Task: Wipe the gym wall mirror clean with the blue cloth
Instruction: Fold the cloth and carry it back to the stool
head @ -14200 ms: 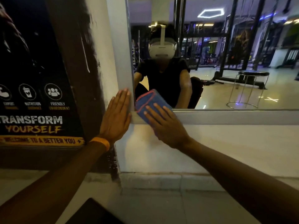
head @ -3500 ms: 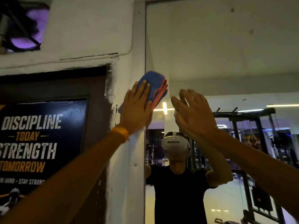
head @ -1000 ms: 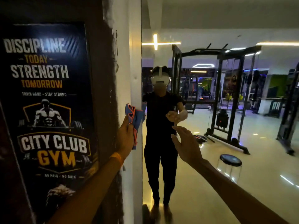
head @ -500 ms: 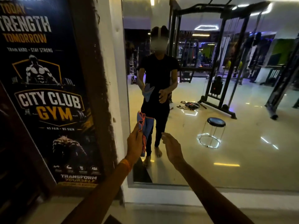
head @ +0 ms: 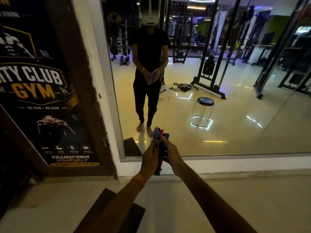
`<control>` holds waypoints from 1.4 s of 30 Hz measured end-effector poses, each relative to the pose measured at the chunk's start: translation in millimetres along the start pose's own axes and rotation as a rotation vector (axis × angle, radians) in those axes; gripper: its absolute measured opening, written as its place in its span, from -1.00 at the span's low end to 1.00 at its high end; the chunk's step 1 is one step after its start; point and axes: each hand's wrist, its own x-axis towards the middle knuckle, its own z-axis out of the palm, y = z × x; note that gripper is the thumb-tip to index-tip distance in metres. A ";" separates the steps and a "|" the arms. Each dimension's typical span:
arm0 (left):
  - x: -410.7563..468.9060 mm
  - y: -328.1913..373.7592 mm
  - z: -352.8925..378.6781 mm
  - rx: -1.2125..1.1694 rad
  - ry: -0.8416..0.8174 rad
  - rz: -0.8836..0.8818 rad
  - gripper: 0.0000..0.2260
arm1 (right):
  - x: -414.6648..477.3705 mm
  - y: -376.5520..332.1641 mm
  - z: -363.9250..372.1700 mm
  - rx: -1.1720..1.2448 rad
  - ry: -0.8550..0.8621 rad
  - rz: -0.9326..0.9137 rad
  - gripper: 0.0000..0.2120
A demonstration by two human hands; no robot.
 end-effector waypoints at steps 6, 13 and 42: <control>-15.7 -60.4 16.4 0.299 -0.080 0.102 -0.72 | -43.6 25.9 -3.8 -0.023 0.102 0.001 -0.86; -106.0 -45.7 6.7 0.352 -0.260 0.057 -0.69 | -107.9 79.4 -10.1 -0.003 0.298 0.025 -0.91; -435.4 -141.4 166.2 0.356 -0.169 -0.198 -0.70 | -445.5 211.7 -287.1 -0.078 0.508 0.185 -0.93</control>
